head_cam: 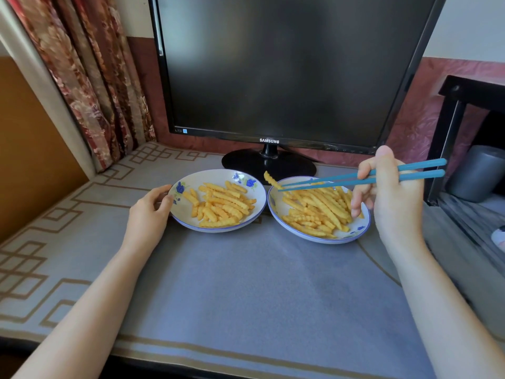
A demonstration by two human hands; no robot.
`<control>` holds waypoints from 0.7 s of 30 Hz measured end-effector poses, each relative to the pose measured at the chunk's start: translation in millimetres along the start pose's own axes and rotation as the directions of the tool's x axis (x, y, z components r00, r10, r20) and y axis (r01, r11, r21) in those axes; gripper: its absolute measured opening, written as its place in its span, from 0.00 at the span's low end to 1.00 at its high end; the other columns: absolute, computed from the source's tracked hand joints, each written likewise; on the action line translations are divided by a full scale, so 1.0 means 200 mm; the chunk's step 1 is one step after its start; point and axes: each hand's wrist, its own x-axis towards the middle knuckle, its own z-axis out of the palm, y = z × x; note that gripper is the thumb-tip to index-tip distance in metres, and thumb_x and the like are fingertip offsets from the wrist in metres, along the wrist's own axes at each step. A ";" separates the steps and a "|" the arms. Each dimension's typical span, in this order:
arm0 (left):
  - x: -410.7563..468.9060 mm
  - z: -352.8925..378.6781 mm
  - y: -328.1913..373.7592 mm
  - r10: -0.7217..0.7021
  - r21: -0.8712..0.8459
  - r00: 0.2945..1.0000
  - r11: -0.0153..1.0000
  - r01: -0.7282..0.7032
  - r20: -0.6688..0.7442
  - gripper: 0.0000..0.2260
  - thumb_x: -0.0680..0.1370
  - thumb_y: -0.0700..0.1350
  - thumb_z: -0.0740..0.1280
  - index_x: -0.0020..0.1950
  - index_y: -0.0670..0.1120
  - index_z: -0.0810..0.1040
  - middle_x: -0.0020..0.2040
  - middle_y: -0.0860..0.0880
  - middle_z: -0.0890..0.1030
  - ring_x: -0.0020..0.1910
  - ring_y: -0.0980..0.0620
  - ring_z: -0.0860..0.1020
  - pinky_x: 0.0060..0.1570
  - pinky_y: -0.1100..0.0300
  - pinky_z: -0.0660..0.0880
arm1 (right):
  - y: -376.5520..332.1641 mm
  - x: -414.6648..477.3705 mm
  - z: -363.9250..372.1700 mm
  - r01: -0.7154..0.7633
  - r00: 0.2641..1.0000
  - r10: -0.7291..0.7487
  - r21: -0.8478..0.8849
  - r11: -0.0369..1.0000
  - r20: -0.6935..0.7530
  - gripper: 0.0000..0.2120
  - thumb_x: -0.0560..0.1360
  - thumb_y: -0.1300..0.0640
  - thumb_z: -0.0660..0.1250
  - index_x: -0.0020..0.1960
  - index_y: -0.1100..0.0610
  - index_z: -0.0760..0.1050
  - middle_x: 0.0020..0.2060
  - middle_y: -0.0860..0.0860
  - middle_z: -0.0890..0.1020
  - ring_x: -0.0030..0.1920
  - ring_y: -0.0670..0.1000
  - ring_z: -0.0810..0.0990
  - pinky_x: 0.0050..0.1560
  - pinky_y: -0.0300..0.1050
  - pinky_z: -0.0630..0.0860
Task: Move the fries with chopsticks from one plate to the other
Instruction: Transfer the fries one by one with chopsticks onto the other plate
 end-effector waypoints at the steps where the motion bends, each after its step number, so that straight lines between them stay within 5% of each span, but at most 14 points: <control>1: 0.00 0.00 0.00 -0.002 -0.002 1.000 1.000 0.002 0.001 0.14 0.80 0.43 0.59 0.63 0.47 0.77 0.57 0.48 0.80 0.51 0.56 0.73 0.51 0.64 0.65 | -0.01 -0.01 0.01 -0.002 1.000 0.002 0.026 1.000 -0.025 0.20 0.83 0.53 0.53 0.34 0.59 0.68 0.16 0.53 0.69 0.17 0.53 0.67 0.21 0.35 0.61; 5: 0.01 0.00 0.00 -0.011 0.001 1.000 1.000 0.011 0.001 0.14 0.80 0.43 0.59 0.64 0.47 0.77 0.57 0.48 0.80 0.51 0.56 0.73 0.51 0.64 0.65 | -0.03 -0.07 0.08 -0.020 1.000 0.021 0.117 0.993 -0.009 0.20 0.83 0.52 0.54 0.34 0.57 0.68 0.17 0.54 0.68 0.18 0.54 0.69 0.24 0.42 0.61; 15: 0.00 0.00 0.00 0.001 0.008 1.000 1.000 -0.001 0.003 0.14 0.80 0.43 0.59 0.63 0.47 0.77 0.57 0.48 0.80 0.51 0.55 0.74 0.51 0.63 0.65 | 0.04 -0.27 0.29 -0.056 0.932 -0.011 0.175 0.983 0.362 0.20 0.83 0.55 0.53 0.35 0.59 0.70 0.21 0.56 0.71 0.19 0.49 0.71 0.24 0.34 0.64; 21: 0.00 0.00 0.00 0.004 0.013 1.000 1.000 -0.004 -0.001 0.14 0.80 0.43 0.59 0.63 0.46 0.77 0.57 0.48 0.80 0.51 0.56 0.73 0.50 0.63 0.64 | 0.05 -0.29 0.30 -0.035 0.890 -0.056 0.191 0.981 0.452 0.18 0.82 0.55 0.54 0.37 0.60 0.71 0.22 0.53 0.74 0.19 0.47 0.72 0.24 0.32 0.66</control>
